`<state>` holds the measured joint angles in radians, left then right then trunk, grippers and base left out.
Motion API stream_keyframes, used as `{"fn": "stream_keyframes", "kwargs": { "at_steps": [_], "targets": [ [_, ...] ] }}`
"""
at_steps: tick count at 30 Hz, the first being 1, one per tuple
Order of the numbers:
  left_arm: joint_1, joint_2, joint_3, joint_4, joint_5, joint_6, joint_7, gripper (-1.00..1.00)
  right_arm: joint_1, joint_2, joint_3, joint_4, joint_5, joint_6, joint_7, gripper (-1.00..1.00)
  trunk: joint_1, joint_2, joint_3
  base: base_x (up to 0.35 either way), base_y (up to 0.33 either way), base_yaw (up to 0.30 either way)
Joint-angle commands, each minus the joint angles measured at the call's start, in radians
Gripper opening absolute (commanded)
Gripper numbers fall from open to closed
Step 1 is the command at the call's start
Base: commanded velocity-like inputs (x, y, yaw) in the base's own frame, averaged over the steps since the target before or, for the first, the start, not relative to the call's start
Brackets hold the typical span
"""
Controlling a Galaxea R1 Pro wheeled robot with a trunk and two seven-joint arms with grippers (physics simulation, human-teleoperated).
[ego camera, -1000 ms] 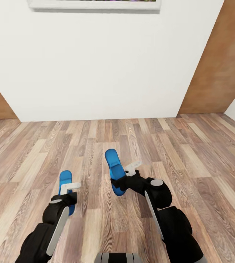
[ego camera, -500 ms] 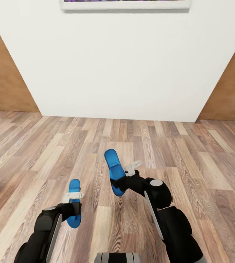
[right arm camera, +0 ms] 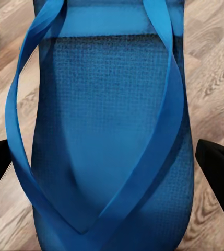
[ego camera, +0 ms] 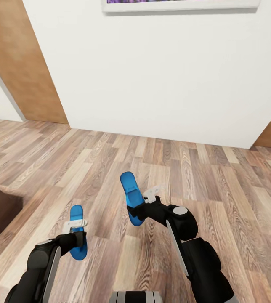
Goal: In the bedroom, move the book from the bed onto either nightstand, and place the two sandals side by side next to the bed.
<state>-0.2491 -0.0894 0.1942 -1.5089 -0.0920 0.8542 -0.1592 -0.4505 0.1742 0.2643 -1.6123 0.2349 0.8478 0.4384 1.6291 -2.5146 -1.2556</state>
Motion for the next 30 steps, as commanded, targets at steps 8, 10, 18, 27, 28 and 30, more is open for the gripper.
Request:
{"fn": "stream_keyframes", "kwargs": {
  "at_steps": [8,10,18,27,28,30],
  "targets": [
    [-0.001,-0.01,0.012,-0.001,-0.006,0.01,-0.006,-1.0,0.0,0.0,-0.001,-0.001,0.009,0.004,0.008,-1.0,0.0,0.0,-0.001,0.0,0.0,0.283],
    [-0.001,-0.011,0.012,0.0,-0.005,0.011,-0.007,-1.0,0.0,0.0,-0.002,-0.001,0.009,0.004,0.008,-1.0,-0.001,0.0,0.007,0.0,0.0,0.232],
    [-0.001,-0.014,0.028,-0.001,0.022,0.01,-0.005,-1.0,0.001,0.0,-0.009,-0.001,0.007,0.002,0.012,-1.0,-0.005,0.002,0.038,0.0,0.0,0.051],
    [0.021,-0.009,0.135,0.007,0.13,0.013,-0.007,-1.0,0.003,0.0,-0.01,-0.001,0.007,0.003,0.017,-1.0,-0.009,0.004,0.073,0.0,0.0,0.002],
    [0.026,-0.009,0.149,0.005,0.139,0.017,-0.006,-1.0,0.003,0.0,-0.008,-0.001,0.008,0.004,0.017,-1.0,-0.009,0.004,0.077,0.0,0.0,0.0],
    [0.029,-0.011,0.161,0.0,0.143,0.029,-0.003,-1.0,0.003,0.0,-0.007,-0.001,0.008,0.008,0.016,-1.0,-0.01,0.005,0.084,0.0,0.0,0.0]
  ]
}}
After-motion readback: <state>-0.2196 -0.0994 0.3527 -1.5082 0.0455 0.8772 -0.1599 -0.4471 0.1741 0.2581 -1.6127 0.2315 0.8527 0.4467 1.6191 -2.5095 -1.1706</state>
